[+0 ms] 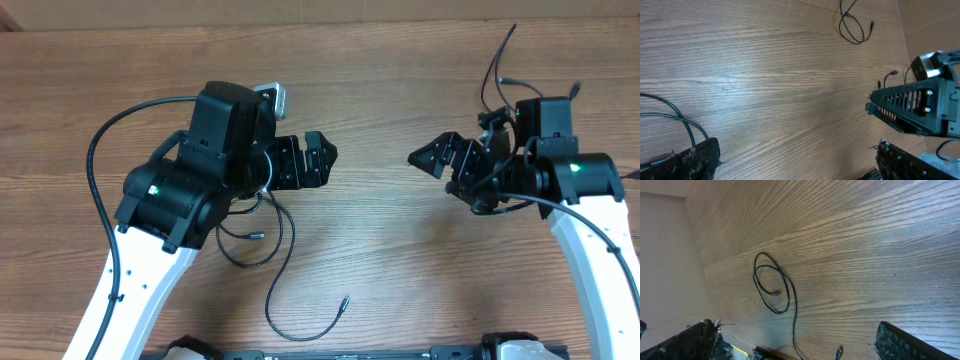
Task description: Untangle cables
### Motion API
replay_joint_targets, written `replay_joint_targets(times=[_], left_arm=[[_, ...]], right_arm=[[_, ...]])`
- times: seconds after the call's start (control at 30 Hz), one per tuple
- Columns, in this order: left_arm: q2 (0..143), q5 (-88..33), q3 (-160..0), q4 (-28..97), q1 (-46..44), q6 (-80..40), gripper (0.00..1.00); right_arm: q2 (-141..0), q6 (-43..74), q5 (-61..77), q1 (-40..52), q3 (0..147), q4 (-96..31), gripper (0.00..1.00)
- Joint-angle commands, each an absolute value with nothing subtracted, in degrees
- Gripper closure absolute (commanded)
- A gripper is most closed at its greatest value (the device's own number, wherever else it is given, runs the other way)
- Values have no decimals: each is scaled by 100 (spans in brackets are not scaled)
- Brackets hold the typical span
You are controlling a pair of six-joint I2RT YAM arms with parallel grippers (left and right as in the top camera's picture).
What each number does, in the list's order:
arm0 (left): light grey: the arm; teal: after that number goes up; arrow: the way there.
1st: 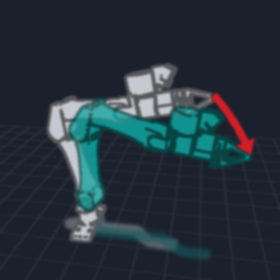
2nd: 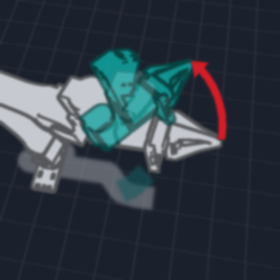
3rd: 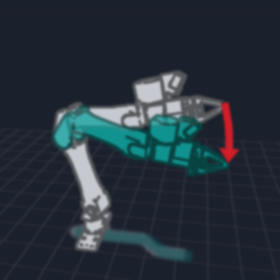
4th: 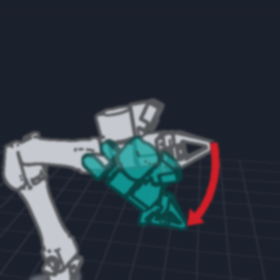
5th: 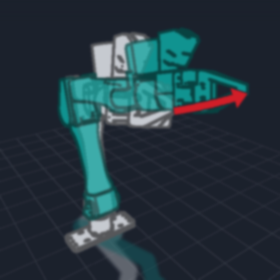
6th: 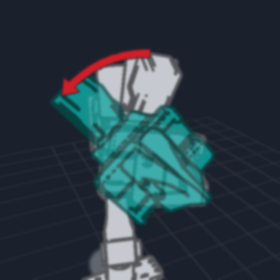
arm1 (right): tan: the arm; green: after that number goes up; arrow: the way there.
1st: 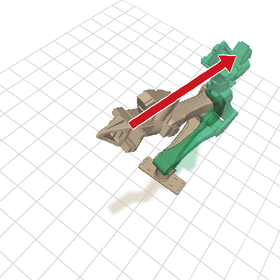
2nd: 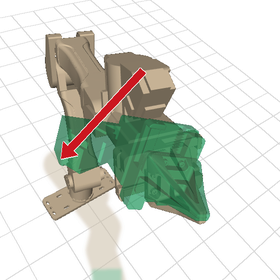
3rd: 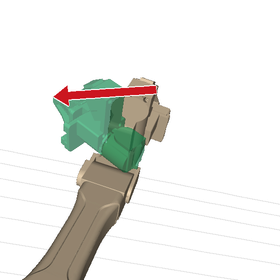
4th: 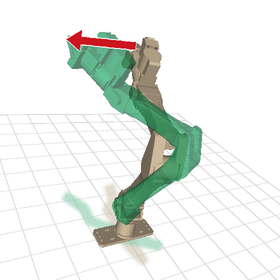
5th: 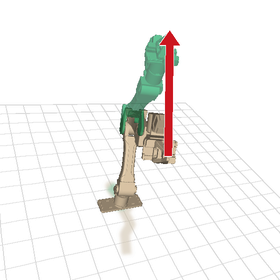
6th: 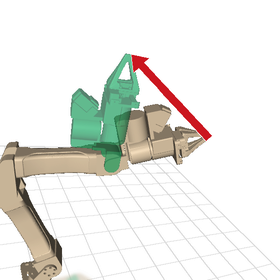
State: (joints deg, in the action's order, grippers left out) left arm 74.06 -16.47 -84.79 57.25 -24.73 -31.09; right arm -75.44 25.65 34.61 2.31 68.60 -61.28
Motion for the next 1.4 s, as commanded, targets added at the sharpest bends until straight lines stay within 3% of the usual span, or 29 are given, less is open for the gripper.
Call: replay_joint_targets(times=[0.0, 0.4, 0.57, 0.93, 1.37], left_arm=[[7437, -1608, -8573, 5719, -2477, -2978, 0], [7435, -1380, -8573, 5725, -2471, -2932, 0], [7422, -1352, -8580, 6090, -2270, -2290, 1], [7343, -1350, -8606, 7328, -797, -1925, 0], [7199, -1310, -8611, 8038, 167, -1472, 1]], right_arm=[[-7572, 2552, 3566, 263, 6807, -6099, 0], [-7572, 2552, 3573, 263, 5955, -5992, 0], [-7570, 2550, 3573, 263, 5894, -6014, 0], [-7572, 2606, 3570, 698, 5892, -5802, 0], [-7572, 3323, 2764, 1909, 5892, -5249, 0]])
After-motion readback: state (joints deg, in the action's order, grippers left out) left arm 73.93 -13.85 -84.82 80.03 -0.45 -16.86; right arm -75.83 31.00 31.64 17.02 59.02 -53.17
